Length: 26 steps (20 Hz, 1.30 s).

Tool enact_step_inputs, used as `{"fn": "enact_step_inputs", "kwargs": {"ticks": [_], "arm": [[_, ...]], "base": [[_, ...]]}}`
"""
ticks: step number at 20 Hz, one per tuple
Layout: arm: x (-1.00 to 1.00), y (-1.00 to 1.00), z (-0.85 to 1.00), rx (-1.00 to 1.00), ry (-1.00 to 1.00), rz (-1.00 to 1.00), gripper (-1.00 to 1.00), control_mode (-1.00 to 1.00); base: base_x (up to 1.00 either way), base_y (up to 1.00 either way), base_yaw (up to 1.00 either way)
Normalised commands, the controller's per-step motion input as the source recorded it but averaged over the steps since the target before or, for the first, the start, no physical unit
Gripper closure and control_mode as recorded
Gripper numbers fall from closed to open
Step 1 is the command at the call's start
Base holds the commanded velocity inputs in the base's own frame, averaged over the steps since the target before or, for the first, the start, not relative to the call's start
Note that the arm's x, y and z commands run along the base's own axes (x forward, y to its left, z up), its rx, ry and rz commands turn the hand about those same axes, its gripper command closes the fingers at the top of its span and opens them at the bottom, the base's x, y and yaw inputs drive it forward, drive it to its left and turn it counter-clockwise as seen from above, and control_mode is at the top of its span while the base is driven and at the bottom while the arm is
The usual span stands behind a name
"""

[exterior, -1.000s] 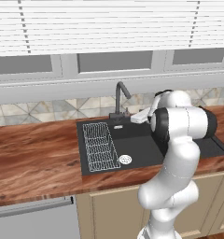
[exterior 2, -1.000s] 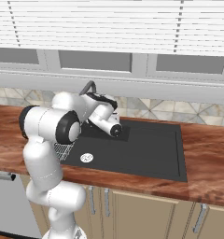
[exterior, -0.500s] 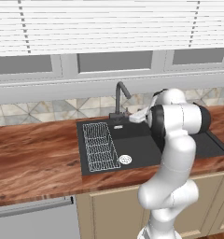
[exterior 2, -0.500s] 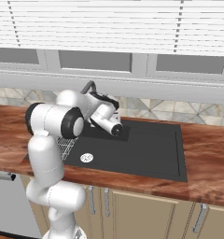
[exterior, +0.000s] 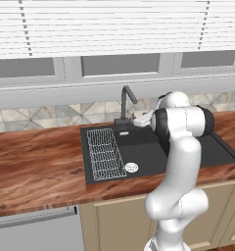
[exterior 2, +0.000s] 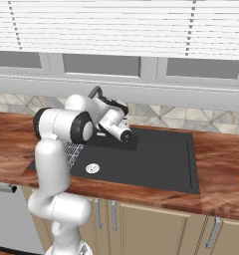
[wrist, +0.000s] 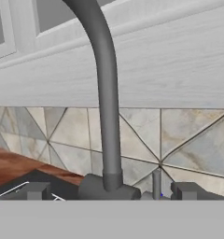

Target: Soak the sponge with water for a few seconds and then drop it inside the sink.

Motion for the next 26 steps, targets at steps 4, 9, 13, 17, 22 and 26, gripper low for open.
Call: {"fn": "enact_step_inputs", "kwargs": {"ticks": [4, 9, 13, 17, 22, 26], "arm": [[0.28, 0.0, -0.23, 0.0, -0.01, 0.0, -1.0, -1.0], [0.25, 0.0, -0.24, 0.0, -0.04, 0.0, -1.0, -1.0], [0.25, 0.0, -0.14, 0.0, -0.05, 0.0, -1.0, -1.0], [0.24, 0.0, -0.09, 0.0, -0.03, 0.0, -1.0, -1.0], [0.23, 0.0, -0.08, 0.0, 0.0, 0.0, -1.0, -1.0], [0.19, 0.0, 0.0, 0.0, 0.0, 0.0, -1.0, -1.0]], "base": [[0.0, 0.0, 0.0], [0.0, 0.0, 0.0], [0.0, 0.0, 0.0], [0.0, 0.0, 0.0], [0.0, 0.0, 0.0], [0.0, 0.0, 0.0]]}}
